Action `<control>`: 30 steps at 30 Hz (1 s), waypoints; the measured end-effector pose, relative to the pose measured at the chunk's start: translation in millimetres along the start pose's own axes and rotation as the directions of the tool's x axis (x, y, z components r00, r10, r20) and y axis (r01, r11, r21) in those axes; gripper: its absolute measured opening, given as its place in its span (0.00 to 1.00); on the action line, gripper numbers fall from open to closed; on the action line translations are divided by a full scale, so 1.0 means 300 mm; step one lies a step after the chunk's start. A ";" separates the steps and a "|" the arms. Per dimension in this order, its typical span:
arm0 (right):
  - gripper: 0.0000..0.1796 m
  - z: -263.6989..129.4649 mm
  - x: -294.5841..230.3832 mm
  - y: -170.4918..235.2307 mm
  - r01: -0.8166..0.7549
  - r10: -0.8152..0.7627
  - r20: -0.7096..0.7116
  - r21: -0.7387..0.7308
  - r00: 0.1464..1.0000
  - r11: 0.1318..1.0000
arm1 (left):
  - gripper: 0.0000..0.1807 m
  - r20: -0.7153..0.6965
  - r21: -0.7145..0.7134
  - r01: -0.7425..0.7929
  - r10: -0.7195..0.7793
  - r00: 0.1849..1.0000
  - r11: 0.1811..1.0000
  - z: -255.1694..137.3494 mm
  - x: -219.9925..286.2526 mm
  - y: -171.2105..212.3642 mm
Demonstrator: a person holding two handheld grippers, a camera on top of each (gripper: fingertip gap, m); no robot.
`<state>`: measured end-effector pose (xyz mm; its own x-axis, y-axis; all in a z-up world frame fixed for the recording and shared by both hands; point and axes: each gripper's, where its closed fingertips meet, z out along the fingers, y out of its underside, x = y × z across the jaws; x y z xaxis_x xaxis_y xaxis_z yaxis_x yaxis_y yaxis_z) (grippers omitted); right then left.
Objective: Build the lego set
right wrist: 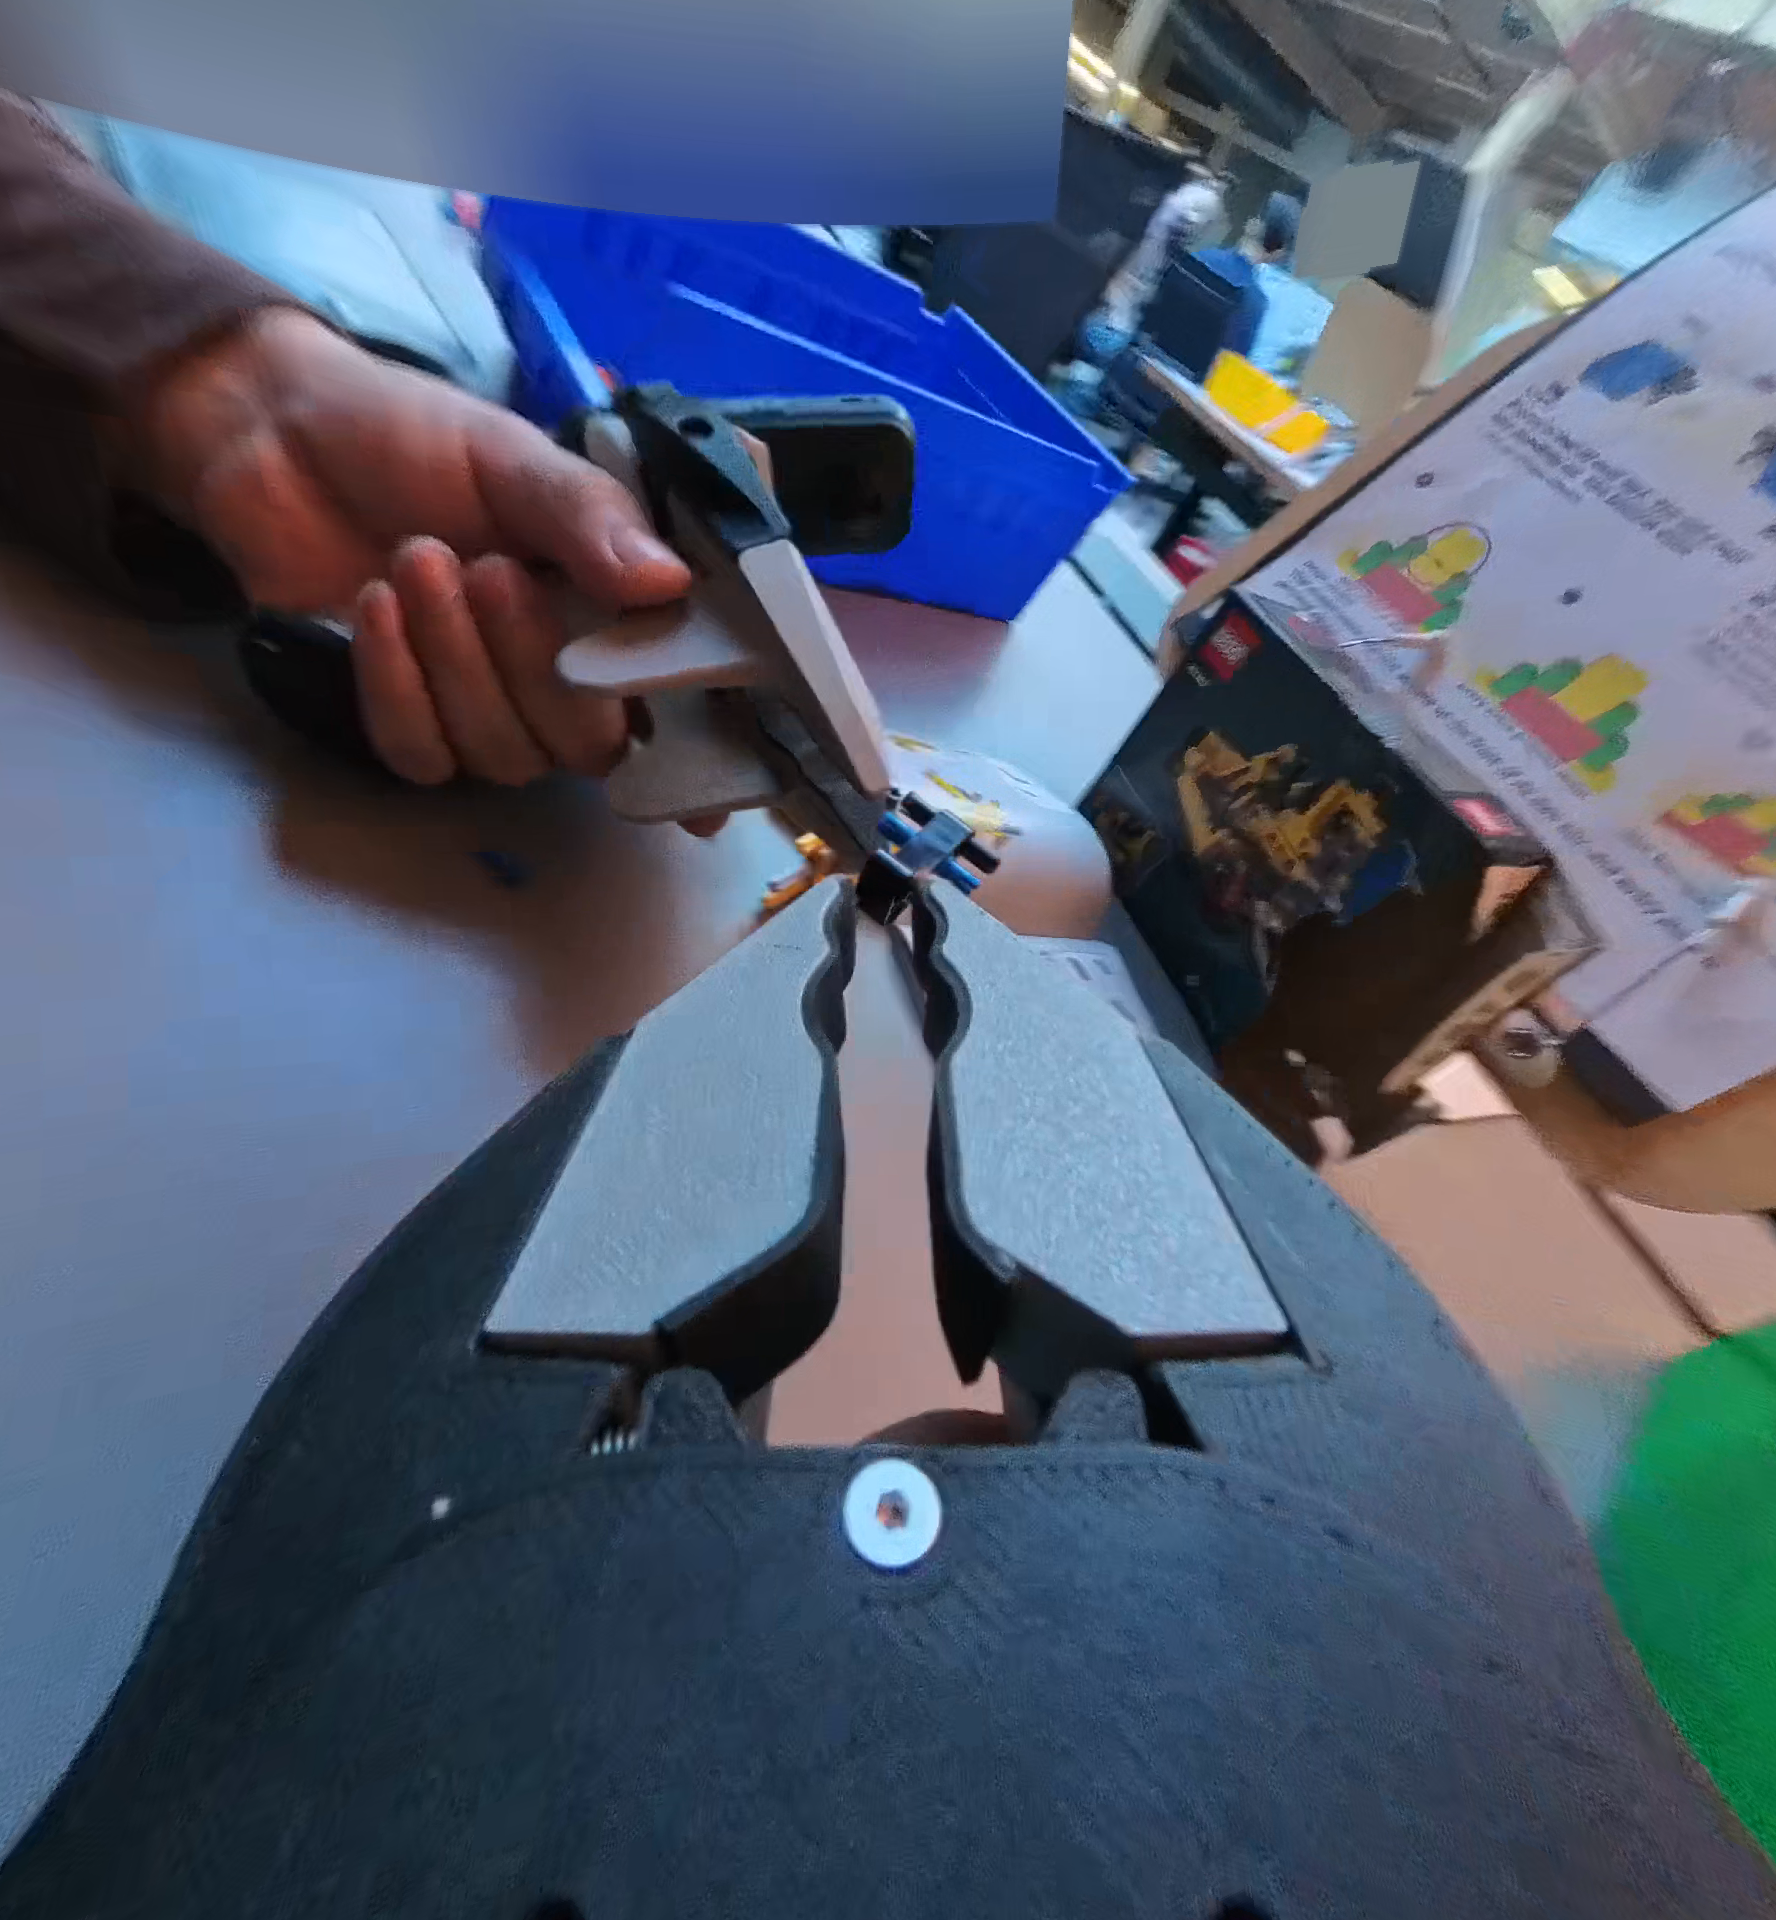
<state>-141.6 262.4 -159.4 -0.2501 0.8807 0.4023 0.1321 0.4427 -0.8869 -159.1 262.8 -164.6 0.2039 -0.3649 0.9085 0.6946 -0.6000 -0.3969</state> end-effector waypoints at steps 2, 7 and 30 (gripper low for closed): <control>0.04 -0.024 0.041 0.023 -0.130 0.132 0.090 -0.020 0.987 0.991 | 0.12 0.051 -0.026 -0.088 0.089 0.995 0.996 -0.012 -0.012 -0.006; 0.04 -0.039 0.116 0.065 -0.356 0.390 0.238 -0.174 0.889 0.918 | 0.14 0.264 -0.256 -0.556 0.611 0.747 0.791 -0.041 -0.064 -0.012; 0.04 -0.031 0.007 0.078 -0.165 0.598 0.606 -0.617 0.524 0.769 | 0.17 0.124 -0.455 -0.794 0.912 0.392 0.403 0.052 -0.052 0.061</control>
<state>-130.0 276.0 -177.2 -0.6334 0.6241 -0.4574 0.7347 0.2997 -0.6086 -138.7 268.6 -184.1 0.7989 -0.6013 0.0106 -0.1955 -0.2763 -0.9410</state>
